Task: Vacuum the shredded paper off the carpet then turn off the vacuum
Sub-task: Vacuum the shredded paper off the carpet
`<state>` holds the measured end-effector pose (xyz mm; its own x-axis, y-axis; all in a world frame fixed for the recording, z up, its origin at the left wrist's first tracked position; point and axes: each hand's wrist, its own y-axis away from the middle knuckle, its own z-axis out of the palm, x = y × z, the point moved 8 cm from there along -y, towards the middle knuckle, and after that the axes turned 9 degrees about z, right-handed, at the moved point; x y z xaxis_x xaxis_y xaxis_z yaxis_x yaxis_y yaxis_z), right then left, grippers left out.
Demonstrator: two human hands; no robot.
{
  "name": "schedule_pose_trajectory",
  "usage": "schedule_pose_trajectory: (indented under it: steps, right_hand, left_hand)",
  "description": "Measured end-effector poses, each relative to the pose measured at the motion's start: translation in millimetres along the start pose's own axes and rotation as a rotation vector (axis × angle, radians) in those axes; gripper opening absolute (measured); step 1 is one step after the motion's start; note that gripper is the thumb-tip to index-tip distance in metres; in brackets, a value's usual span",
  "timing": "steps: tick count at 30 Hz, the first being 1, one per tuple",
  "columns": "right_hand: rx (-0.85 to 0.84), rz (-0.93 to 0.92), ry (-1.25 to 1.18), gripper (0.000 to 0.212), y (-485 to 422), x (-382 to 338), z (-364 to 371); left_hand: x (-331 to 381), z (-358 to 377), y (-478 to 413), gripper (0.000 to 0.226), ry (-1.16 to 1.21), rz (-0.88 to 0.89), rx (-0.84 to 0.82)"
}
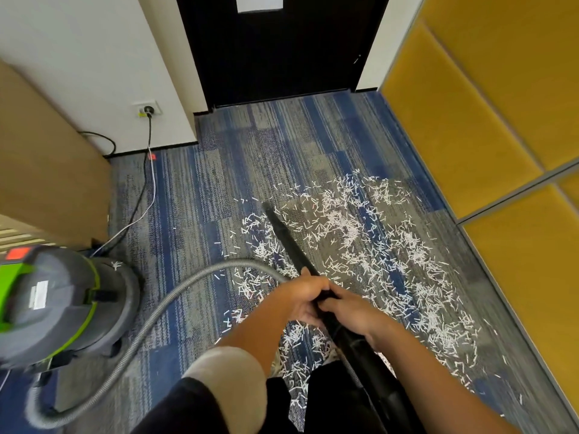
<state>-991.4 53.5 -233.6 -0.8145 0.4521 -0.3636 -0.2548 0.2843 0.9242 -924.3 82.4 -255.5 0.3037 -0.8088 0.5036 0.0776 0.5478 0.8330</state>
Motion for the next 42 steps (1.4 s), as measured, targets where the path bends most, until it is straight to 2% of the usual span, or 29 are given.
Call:
schedule_pose_trajectory:
  steps: [2, 5, 10, 17, 21, 25, 29, 30, 34, 39, 42]
  right_hand:
    - [0.001, -0.011, 0.032, 0.036, -1, -3, 4]
    - [-0.02, -0.029, 0.044, 0.038, -6, -11, 15]
    - [-0.015, -0.053, 0.052, 0.038, -14, -24, 19]
    - [0.042, -0.026, 0.037, 0.038, -21, -20, 4]
    - [0.019, -0.01, 0.059, 0.031, -25, -18, 15]
    - [-0.04, -0.009, 0.059, 0.04, -28, -22, 37]
    - [-0.054, -0.02, 0.081, 0.05, -30, -29, 51]
    - [-0.051, -0.033, 0.08, 0.051, -31, -32, 53]
    - [0.0, -0.05, 0.072, 0.048, -36, -38, 50]
    - [0.026, -0.04, 0.021, 0.047, -38, -38, 39]
    - [0.003, -0.037, 0.014, 0.048, -35, -38, 38]
  left_hand:
    - [0, -7, 4, 0.006, 0.008, -0.004, 0.022]
    - [-2, -22, 5, 0.016, 0.011, 0.014, 0.062]
    - [8, -34, 8, 0.004, 0.014, 0.037, 0.103]
    - [17, -20, 1, 0.005, 0.065, 0.084, 0.066]
    - [10, -30, 4, 0.019, 0.072, 0.095, 0.089]
    - [-2, -48, 12, 0.023, 0.072, 0.072, 0.125]
    - [-12, -66, 14, 0.015, 0.063, 0.085, 0.162]
    - [-13, -69, 12, 0.008, 0.069, 0.09, 0.179]
    - [-13, -77, 4, 0.007, 0.123, 0.135, 0.238]
    - [-14, -75, -2, 0.031, 0.133, 0.132, 0.222]
    - [-13, -77, -2, 0.032, 0.121, 0.123, 0.228]
